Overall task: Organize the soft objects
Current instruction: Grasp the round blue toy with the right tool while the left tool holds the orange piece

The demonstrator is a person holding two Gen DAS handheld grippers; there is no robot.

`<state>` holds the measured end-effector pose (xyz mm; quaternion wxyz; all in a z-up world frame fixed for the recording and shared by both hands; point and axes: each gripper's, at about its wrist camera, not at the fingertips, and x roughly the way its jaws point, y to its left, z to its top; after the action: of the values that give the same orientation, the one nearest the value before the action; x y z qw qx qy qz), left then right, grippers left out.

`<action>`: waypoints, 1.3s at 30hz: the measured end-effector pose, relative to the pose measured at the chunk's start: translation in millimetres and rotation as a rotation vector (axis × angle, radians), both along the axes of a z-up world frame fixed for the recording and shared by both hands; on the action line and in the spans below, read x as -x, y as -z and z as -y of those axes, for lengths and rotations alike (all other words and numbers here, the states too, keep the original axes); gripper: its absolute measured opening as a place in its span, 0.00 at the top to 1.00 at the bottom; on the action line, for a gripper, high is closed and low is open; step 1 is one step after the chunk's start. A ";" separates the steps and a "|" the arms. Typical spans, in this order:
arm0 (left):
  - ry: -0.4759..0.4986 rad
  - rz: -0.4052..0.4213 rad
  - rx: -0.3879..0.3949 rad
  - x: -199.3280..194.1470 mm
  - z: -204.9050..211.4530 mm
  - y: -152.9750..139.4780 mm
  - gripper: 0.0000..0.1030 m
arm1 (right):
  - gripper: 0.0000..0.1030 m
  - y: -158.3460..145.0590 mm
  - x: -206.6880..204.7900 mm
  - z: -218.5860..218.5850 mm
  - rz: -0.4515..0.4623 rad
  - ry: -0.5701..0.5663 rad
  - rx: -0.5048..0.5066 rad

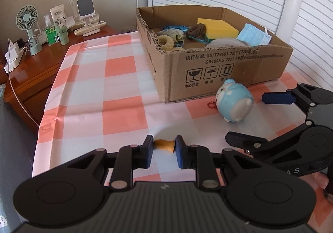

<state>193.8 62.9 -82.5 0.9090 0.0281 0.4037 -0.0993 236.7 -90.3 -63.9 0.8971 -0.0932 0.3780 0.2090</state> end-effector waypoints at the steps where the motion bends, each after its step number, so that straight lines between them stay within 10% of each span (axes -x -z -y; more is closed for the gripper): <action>1: -0.002 0.000 0.000 0.2 -0.6 -0.1 0.80 | 0.00 -0.2 -1.5 -1.6 0.000 -0.001 0.002; 9: -0.015 -0.001 0.004 0.8 -3.1 -0.2 0.80 | 0.04 -2.0 -4.3 -16.5 0.048 -0.038 0.048; 26: -0.030 -0.002 0.016 -0.1 -5.1 0.2 0.80 | 0.49 -8.3 -5.3 -29.8 0.066 -0.073 0.071; 39: -0.008 -0.010 0.016 0.7 -5.4 -1.2 0.80 | 0.51 -18.6 9.6 -11.6 0.033 -0.059 0.035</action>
<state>193.0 68.3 -81.3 0.9075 0.0189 0.4077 -0.0991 227.1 -78.7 -45.3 0.8948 -0.1236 0.3640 0.2271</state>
